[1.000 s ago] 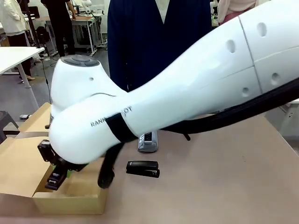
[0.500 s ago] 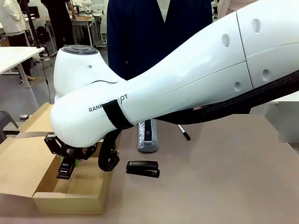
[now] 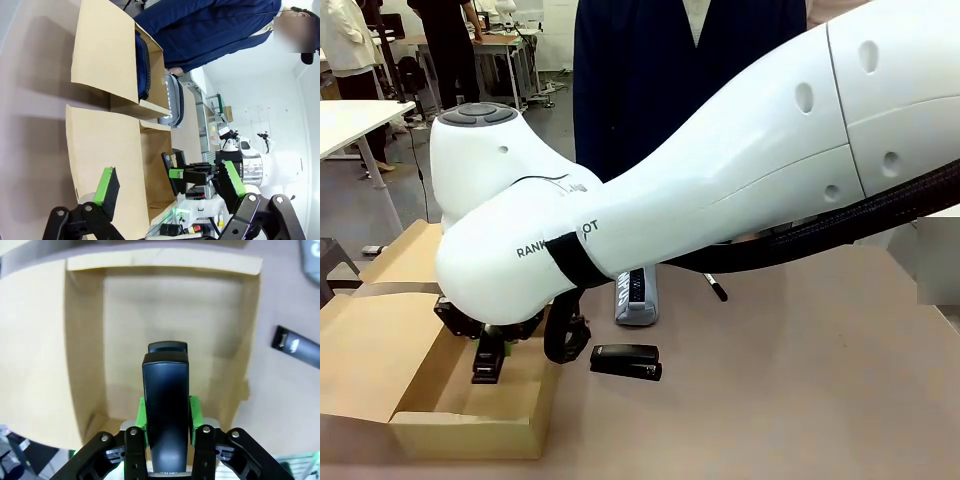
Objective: Place items inside the box.
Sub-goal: Pick up a Pencil pouch or Stapler and place it inside the Mailer Box closest to the robot.
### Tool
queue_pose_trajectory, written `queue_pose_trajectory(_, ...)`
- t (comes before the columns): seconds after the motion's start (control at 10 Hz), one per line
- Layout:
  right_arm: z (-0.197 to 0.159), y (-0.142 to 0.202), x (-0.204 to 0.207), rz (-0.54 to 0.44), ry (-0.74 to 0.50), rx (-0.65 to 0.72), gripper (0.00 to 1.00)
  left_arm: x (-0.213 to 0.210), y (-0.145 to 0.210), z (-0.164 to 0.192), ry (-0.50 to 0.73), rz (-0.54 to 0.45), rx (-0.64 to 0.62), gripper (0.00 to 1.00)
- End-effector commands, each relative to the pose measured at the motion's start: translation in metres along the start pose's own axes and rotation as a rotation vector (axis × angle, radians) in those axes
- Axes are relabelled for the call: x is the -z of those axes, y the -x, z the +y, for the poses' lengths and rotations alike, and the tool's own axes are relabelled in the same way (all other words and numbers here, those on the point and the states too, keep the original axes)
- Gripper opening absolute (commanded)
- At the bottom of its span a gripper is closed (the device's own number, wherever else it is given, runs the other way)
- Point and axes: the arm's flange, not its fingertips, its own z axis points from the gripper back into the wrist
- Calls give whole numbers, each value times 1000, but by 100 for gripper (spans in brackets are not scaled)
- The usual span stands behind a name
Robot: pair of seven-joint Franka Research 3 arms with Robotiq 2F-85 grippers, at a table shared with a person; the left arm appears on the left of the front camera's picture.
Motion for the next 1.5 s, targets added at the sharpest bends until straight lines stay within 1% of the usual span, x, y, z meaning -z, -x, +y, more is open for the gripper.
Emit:
queue_pose_trajectory(0.0,-11,8,-4,-76,83,-34,36,0,0,-1,24,-18,23,100)
queue_pose_trajectory(0.3,-14,7,-2,-66,72,-7,36,0,0,-1,24,-18,23,100)
queue_pose_trajectory(0.4,-15,6,-3,-50,70,6,67,0,0,-1,24,-18,23,100)
queue_pose_trajectory(0.5,-16,5,-3,-51,68,27,88,0,0,-1,24,-18,23,100)
queue_pose_trajectory(0.6,-18,5,-4,-49,64,31,100,0,0,-1,24,-18,23,100)
queue_pose_trajectory(1.2,-21,4,-8,-64,51,52,100,0,0,-1,24,-18,23,100)
queue_pose_trajectory(1.3,-26,4,-15,-59,38,53,100,0,0,-1,24,-18,23,100)
queue_pose_trajectory(1.4,-35,6,-26,-20,43,12,100,0,0,-1,24,-18,23,100)
